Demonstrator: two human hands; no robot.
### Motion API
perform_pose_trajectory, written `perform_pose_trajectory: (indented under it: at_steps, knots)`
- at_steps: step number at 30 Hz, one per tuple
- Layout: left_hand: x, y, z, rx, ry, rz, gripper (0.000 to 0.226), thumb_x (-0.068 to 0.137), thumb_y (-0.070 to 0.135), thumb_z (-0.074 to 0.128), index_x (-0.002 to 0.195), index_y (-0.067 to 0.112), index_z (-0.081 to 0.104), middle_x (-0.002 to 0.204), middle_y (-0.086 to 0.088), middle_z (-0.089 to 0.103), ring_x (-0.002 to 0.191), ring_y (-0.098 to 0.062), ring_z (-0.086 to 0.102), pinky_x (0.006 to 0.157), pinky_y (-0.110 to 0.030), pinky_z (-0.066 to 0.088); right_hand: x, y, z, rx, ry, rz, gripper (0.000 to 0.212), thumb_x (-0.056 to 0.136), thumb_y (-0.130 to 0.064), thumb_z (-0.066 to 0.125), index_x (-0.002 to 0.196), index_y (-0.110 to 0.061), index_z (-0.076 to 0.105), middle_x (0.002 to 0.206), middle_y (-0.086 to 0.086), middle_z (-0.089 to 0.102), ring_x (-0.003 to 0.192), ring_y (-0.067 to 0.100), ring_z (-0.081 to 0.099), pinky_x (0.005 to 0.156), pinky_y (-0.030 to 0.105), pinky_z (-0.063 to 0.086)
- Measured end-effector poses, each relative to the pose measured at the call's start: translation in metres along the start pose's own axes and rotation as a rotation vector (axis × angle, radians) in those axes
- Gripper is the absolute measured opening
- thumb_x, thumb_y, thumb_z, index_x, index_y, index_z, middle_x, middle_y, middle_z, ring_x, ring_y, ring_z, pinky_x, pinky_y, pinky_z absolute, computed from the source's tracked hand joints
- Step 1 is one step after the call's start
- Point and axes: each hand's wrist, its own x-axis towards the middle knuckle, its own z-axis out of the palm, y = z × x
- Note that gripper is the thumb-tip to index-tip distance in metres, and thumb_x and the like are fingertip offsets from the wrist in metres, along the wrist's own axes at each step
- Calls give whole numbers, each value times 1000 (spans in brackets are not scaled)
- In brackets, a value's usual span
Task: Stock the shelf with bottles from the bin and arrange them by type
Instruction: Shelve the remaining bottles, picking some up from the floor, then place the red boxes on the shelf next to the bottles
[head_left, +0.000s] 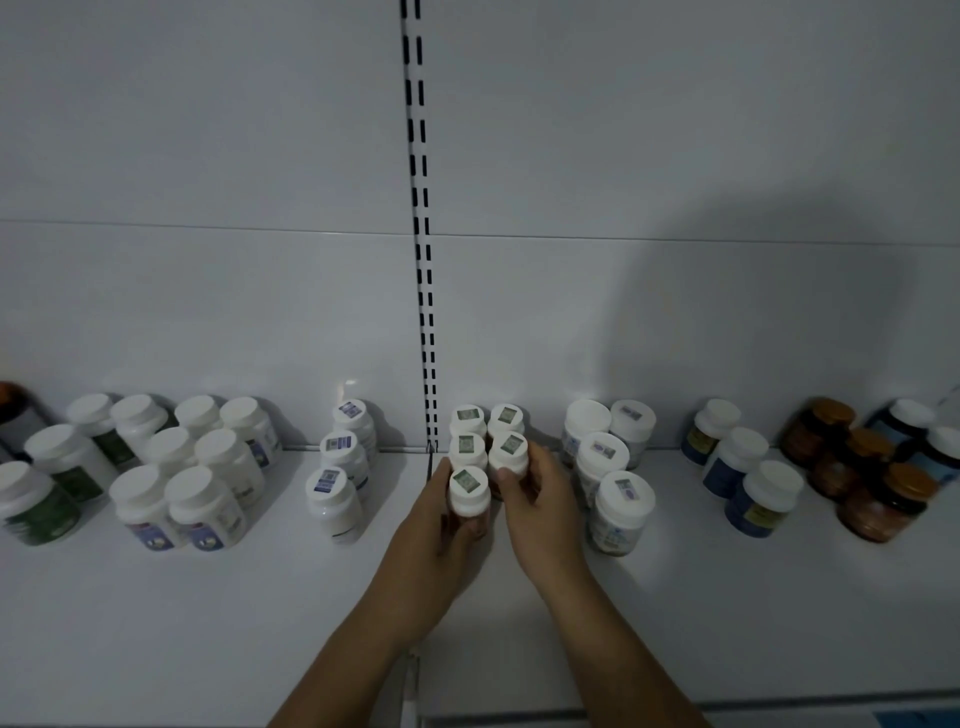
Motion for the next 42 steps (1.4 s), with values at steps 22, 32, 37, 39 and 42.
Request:
perform_pose_trajectory:
  at_steps: [22, 32, 37, 39, 42]
  knots:
    - [-110, 92, -191, 1047, 427, -183, 72, 98, 71, 49, 157, 32, 41, 156, 8, 51, 141, -19, 49, 107, -44, 48, -54, -190, 38, -405, -771, -722, 61, 103, -48, 55, 157, -32, 32, 160, -9, 37, 148, 11, 29, 123, 38, 30]
    - [-307, 119, -269, 1093, 741, -739, 78, 94, 74, 48, 161, 45, 20, 166, 16, 33, 152, -13, 31, 122, -44, 32, -203, -249, 162, -313, -1205, -1013, 66, 102, -53, 52, 159, -40, 22, 161, -15, 30, 147, 9, 27, 120, 32, 25]
    - [-401, 118, -309, 1042, 861, -833, 81, 88, 78, 40, 159, 46, 21, 163, 16, 36, 146, -15, 38, 119, -48, 41, -290, -270, 218, -319, -1300, -1075, 66, 102, -54, 52, 159, -40, 21, 161, -15, 29, 148, 11, 28, 123, 39, 30]
    - [-441, 114, -330, 1037, 885, -850, 83, 85, 81, 36, 159, 45, 24, 161, 16, 39, 141, -15, 44, 114, -47, 46, -328, -278, 242, -318, -1324, -1086, 66, 103, -54, 52, 160, -41, 21, 163, -16, 28, 150, 10, 25, 124, 40, 29]
    - [-507, 102, -363, 1030, 910, -883, 76, 92, 71, 51, 158, 45, 25, 160, 17, 40, 145, -12, 40, 117, -44, 43, -389, -288, 280, -311, -1352, -1091, 65, 102, -53, 53, 159, -41, 22, 160, -17, 29, 147, 8, 28, 123, 39, 30]
